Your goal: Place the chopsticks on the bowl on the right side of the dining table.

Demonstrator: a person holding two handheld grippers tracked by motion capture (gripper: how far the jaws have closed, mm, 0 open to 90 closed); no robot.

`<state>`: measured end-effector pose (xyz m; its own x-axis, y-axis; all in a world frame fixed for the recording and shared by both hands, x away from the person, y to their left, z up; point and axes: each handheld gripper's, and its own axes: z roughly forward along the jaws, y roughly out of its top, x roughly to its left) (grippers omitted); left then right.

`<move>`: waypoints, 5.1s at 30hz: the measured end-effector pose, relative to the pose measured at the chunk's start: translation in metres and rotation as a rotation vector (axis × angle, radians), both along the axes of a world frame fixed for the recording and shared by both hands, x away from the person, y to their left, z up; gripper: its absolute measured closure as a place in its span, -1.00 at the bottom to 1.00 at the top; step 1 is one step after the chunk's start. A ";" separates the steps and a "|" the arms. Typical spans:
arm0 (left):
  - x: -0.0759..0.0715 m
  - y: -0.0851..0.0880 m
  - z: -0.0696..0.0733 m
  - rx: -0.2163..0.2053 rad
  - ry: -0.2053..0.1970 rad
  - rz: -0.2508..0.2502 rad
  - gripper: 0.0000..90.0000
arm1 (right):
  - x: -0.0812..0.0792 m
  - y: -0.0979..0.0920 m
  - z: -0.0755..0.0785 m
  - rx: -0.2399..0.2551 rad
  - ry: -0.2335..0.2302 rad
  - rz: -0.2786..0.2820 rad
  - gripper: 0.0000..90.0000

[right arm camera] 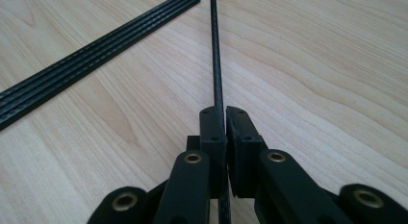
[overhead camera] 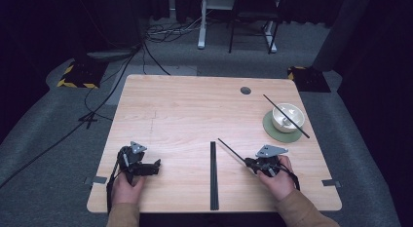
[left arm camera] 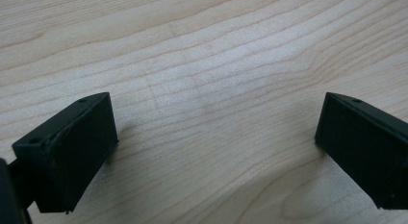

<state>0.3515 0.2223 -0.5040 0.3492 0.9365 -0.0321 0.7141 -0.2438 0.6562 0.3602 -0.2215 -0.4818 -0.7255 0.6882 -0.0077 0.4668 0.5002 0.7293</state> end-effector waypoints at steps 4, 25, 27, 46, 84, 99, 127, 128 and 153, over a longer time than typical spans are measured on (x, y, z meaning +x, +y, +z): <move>0.000 0.000 0.000 0.000 0.000 0.000 -0.98 | -0.001 -0.003 0.007 0.011 -0.001 0.004 0.93; 0.003 -0.001 0.000 -0.003 0.003 0.003 -0.99 | -0.010 -0.036 0.072 0.052 -0.050 0.027 0.93; 0.003 -0.001 0.000 -0.004 0.002 0.005 -0.99 | -0.010 -0.039 0.078 0.057 -0.056 0.028 0.93; 0.003 -0.001 0.000 0.001 -0.003 0.006 -0.98 | 0.011 -0.067 0.139 0.066 -0.121 0.019 0.93; 0.002 -0.001 0.000 0.000 0.001 0.013 -0.99 | 0.115 -0.146 0.134 -0.069 -0.148 -0.195 0.93; 0.002 -0.001 0.000 -0.002 0.000 0.011 -0.99 | 0.139 -0.149 0.097 -0.115 -0.073 -0.243 0.93; 0.002 -0.001 0.000 -0.002 0.000 0.011 -0.99 | 0.153 -0.151 0.064 -0.079 -0.022 -0.253 0.93; 0.002 -0.001 0.000 -0.002 0.000 0.011 -0.99 | 0.154 -0.152 0.064 -0.086 -0.026 -0.247 0.93; 0.002 -0.001 0.000 -0.001 0.000 0.012 -0.99 | 0.158 -0.138 0.057 -0.063 0.000 -0.245 0.55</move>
<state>0.3535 0.2213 -0.5042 0.3383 0.9405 -0.0330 0.7168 -0.2348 0.6566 0.5183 -0.3591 -0.4243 -0.5372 0.8416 -0.0560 0.5800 0.4168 0.6999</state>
